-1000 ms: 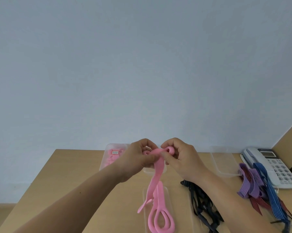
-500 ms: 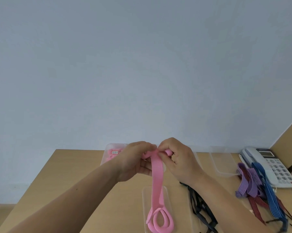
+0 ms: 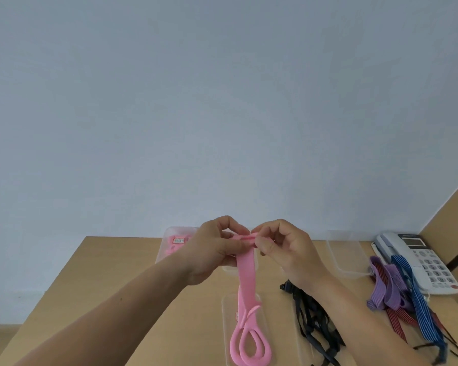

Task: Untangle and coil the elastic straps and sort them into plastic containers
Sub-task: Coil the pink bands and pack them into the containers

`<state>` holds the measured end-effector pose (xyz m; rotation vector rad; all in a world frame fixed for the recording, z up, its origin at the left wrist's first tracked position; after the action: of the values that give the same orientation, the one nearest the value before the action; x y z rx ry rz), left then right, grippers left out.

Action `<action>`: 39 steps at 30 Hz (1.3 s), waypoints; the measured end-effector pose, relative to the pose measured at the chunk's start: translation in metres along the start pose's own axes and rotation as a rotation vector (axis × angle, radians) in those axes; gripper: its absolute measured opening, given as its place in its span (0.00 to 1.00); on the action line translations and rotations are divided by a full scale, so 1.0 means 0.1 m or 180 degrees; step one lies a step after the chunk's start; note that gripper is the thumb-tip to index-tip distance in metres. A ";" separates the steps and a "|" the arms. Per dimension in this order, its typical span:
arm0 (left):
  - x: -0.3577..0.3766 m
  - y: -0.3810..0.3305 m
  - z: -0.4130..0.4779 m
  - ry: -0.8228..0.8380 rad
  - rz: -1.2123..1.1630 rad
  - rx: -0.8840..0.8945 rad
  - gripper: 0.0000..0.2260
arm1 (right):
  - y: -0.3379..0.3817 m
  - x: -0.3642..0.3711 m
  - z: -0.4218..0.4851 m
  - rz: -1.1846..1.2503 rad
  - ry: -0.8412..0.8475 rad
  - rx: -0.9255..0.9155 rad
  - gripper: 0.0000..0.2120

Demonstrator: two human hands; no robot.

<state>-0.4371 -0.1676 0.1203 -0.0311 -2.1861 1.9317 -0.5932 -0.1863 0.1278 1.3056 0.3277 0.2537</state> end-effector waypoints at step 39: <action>-0.06 0.20 0.01 0.0302 -0.0254 -0.0852 0.05 | -0.04 0.08 0.00 -0.1645 -0.0326 -0.1108 0.09</action>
<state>-0.4338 -0.1665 0.0994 -0.0761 -2.3276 1.5524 -0.5858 -0.1837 0.1235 0.8512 0.4966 -0.1876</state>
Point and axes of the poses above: each hand's wrist, its own z-axis towards the middle knuckle, its own x-axis out of the palm, y = z × x, the point moved 6 cm from there along z, towards the middle knuckle, and after that the axes turned 3 degrees about x, right-handed, at the moved point
